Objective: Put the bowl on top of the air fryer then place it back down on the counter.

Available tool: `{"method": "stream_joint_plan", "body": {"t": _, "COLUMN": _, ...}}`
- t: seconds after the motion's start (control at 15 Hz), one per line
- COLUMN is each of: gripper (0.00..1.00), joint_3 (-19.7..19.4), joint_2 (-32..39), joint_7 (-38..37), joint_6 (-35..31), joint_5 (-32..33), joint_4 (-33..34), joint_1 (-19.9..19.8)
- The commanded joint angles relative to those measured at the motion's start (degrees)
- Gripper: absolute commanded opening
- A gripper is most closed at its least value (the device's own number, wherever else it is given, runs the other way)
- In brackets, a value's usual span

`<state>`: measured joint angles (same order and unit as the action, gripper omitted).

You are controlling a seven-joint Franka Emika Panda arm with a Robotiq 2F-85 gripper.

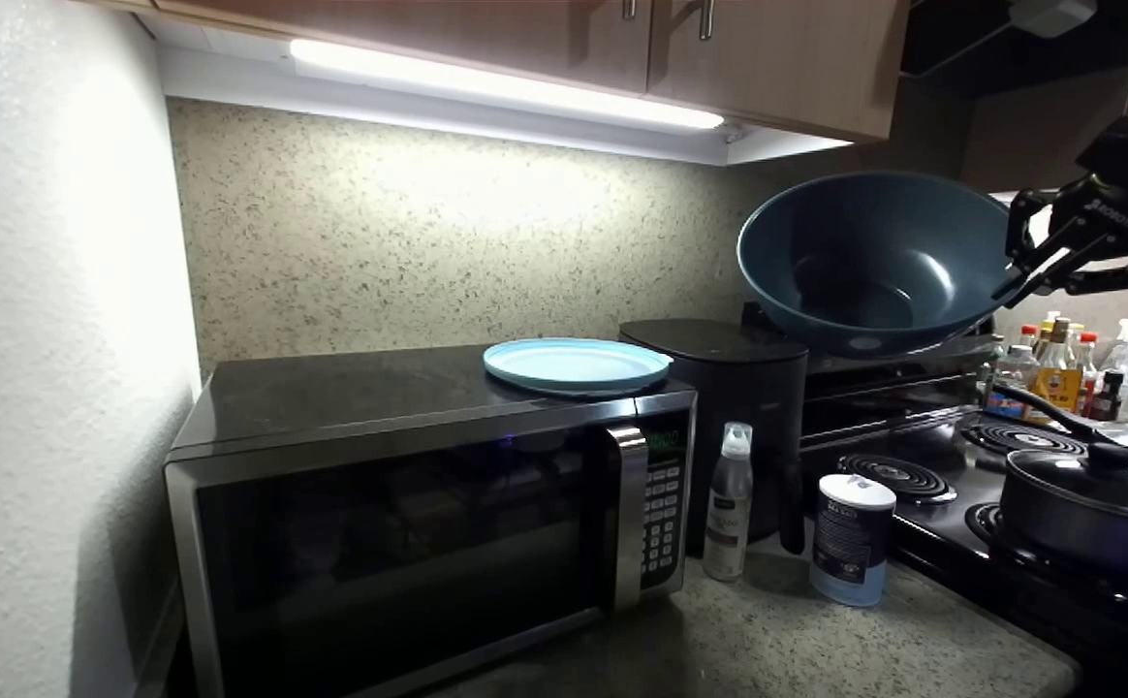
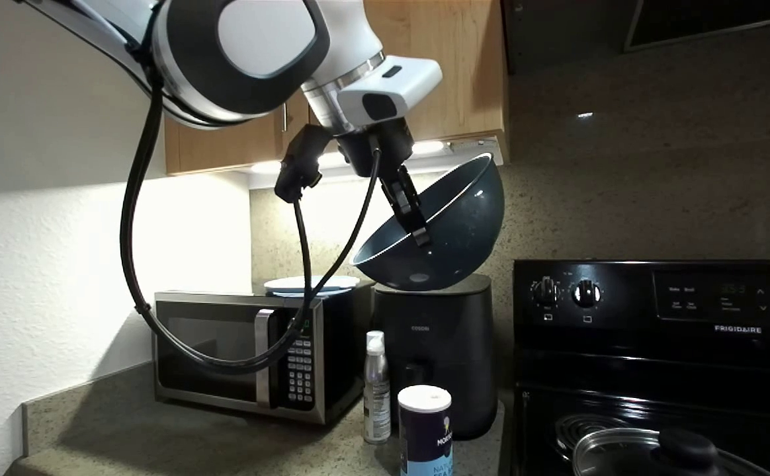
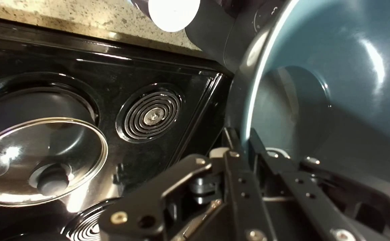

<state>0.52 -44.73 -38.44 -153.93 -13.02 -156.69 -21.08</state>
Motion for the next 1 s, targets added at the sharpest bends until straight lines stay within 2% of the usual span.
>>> {"method": "stream_joint_plan", "body": {"t": 0.0, "gripper": 0.08, "joint_3": -2.6, "joint_2": 4.0, "joint_7": 4.0, "joint_6": 1.8, "joint_5": -0.9, "joint_4": 4.8, "joint_1": 3.9}}
{"method": "stream_joint_plan", "body": {"t": 0.4, "gripper": 0.08, "joint_3": -10.2, "joint_2": 12.9, "joint_7": 14.0, "joint_6": 4.7, "joint_5": -4.7, "joint_4": 13.9, "joint_1": 11.1}}
{"method": "stream_joint_plan", "body": {"t": 0.47, "gripper": 0.08, "joint_3": -10.9, "joint_2": 14.0, "joint_7": 14.7, "joint_6": 5.0, "joint_5": -5.1, "joint_4": 14.8, "joint_1": 11.2}}
{"method": "stream_joint_plan", "body": {"t": 0.53, "gripper": 0.08, "joint_3": -8.0, "joint_2": 10.9, "joint_7": 11.8, "joint_6": 4.6, "joint_5": -3.4, "joint_4": 11.0, "joint_1": 8.7}}
{"method": "stream_joint_plan", "body": {"t": 0.73, "gripper": 0.08, "joint_3": -9.5, "joint_2": 14.2, "joint_7": 13.3, "joint_6": 5.0, "joint_5": -3.8, "joint_4": 13.6, "joint_1": 9.3}}
{"method": "stream_joint_plan", "body": {"t": 0.93, "gripper": 0.07, "joint_3": -10.0, "joint_2": 14.4, "joint_7": 14.7, "joint_6": 6.7, "joint_5": -4.6, "joint_4": 13.9, "joint_1": 10.9}}
